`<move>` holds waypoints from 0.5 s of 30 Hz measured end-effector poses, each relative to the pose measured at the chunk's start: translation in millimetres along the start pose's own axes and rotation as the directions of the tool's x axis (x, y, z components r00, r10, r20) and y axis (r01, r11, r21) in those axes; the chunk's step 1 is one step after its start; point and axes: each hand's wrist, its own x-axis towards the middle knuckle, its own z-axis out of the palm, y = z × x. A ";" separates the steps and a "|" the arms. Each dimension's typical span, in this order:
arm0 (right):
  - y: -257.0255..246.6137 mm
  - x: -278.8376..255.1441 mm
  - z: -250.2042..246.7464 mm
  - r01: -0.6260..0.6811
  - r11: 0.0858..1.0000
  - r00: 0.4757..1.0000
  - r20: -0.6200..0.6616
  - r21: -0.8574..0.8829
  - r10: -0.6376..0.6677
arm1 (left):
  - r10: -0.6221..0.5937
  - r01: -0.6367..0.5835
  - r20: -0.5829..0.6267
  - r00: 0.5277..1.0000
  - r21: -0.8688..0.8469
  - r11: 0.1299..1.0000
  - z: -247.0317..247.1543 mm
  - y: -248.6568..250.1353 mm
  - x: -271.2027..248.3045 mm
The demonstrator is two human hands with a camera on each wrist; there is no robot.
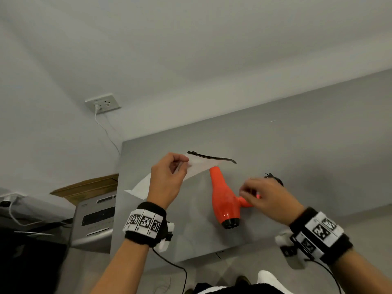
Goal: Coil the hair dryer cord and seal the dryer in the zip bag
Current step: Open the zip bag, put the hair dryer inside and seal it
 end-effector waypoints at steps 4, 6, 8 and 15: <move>-65.7 43.2 -31.6 0.204 0.979 0.922 -0.338 0.002 -0.191 | 0.028 -0.024 0.055 0.998 -0.069 0.997 -10.9 32.3 -26.7; -84.9 60.1 -31.0 0.261 0.965 0.923 -0.290 -0.018 -0.255 | 0.042 -0.038 0.053 0.998 -0.073 0.997 -12.9 40.9 -35.2; -96.8 70.6 -24.3 0.300 0.953 0.923 -0.241 -0.035 -0.300 | 0.056 -0.054 0.040 0.998 -0.044 0.998 -14.9 46.5 -40.4; -109.4 77.8 -20.2 0.312 0.948 0.917 -0.243 -0.054 -0.316 | 0.158 -0.159 0.015 0.987 0.115 0.981 -15.3 60.6 -35.7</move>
